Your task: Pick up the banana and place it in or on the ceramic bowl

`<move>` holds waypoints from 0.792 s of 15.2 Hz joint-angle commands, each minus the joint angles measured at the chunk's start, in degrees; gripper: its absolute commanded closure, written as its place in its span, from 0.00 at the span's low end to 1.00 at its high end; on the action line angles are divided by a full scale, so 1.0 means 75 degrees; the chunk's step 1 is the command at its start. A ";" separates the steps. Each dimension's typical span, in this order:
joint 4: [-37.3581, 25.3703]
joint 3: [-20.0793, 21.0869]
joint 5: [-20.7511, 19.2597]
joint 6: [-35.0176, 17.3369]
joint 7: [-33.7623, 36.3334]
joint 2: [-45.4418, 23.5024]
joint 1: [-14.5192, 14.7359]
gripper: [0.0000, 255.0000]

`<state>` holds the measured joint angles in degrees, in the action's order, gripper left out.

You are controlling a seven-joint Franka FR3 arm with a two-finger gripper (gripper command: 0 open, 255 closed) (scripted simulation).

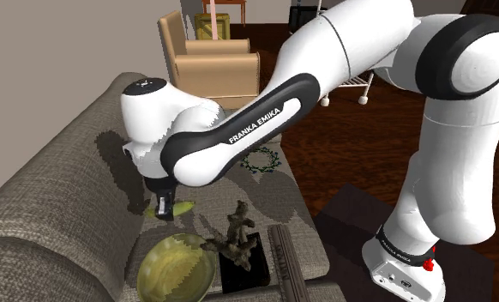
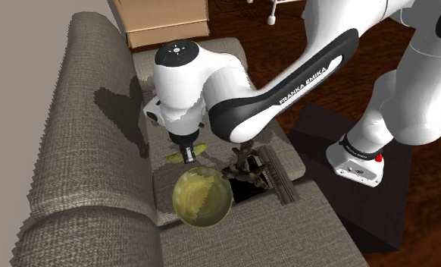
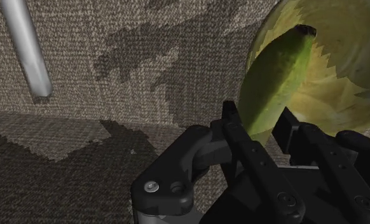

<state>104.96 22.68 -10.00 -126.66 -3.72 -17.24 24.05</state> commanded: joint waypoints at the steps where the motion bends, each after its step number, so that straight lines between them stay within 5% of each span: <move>1: 0.0224 0.0099 -0.0022 -0.0077 0.0336 0.0134 0.0189 1.00; 7: 0.0711 0.0451 -0.0112 -0.0185 0.1435 0.0456 0.0837 1.00; 12: 0.0922 0.0388 -0.0302 -0.0619 0.1575 0.0200 0.0883 1.00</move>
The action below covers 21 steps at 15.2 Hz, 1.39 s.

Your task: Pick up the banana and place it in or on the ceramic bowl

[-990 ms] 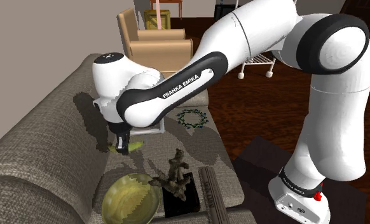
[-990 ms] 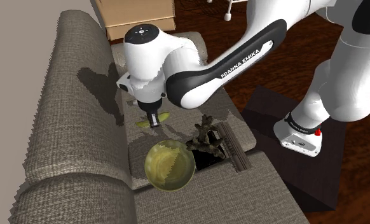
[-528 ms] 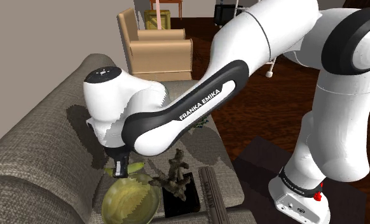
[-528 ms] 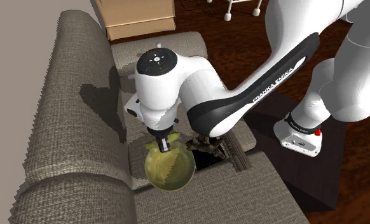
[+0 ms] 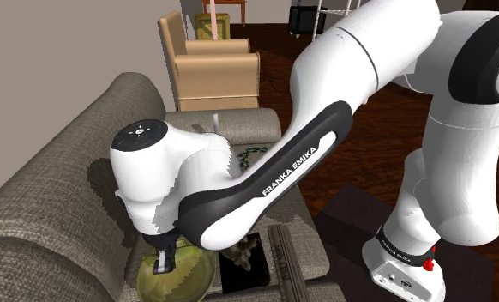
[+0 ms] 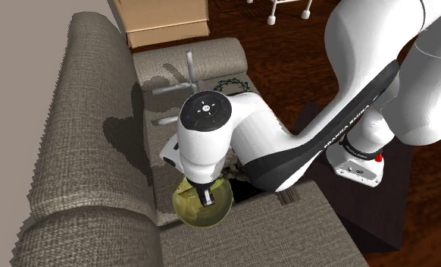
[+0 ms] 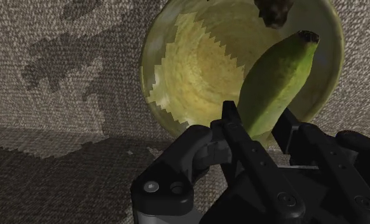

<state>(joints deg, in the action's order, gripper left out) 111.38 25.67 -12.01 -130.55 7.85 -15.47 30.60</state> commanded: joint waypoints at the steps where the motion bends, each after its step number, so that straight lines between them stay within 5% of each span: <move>1: 0.0103 -0.0027 -0.0075 -0.0185 0.0064 -0.0092 0.0020 1.00; 15: 0.0304 -0.0153 -0.0374 -0.0741 0.0281 -0.0492 0.0111 1.00; 16: 0.0304 -0.0153 -0.0374 -0.0741 0.0281 -0.0492 0.0111 0.00; 21: 0.0304 -0.0153 -0.0374 -0.0740 0.0281 -0.0492 0.0111 0.00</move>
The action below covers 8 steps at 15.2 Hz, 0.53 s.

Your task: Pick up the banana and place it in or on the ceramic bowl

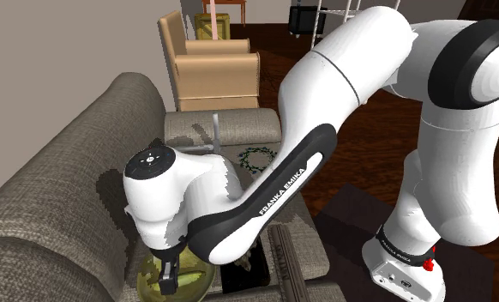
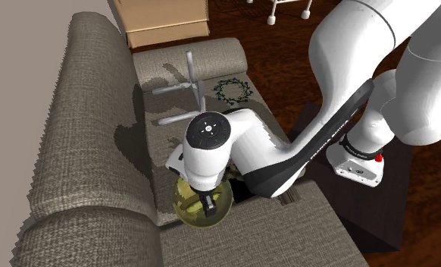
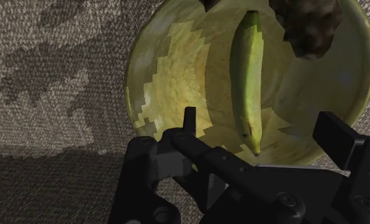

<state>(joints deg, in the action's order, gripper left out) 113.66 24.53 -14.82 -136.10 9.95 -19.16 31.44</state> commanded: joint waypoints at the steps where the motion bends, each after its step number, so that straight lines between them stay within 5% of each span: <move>1: -0.0025 0.0060 0.0124 0.0189 -0.0081 0.0183 -0.0043 0.00; 8: -0.0151 0.0196 0.0452 0.0738 -0.0294 0.0662 -0.0141 0.00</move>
<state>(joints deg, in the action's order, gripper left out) 112.55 25.98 -11.50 -130.69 7.80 -14.28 30.41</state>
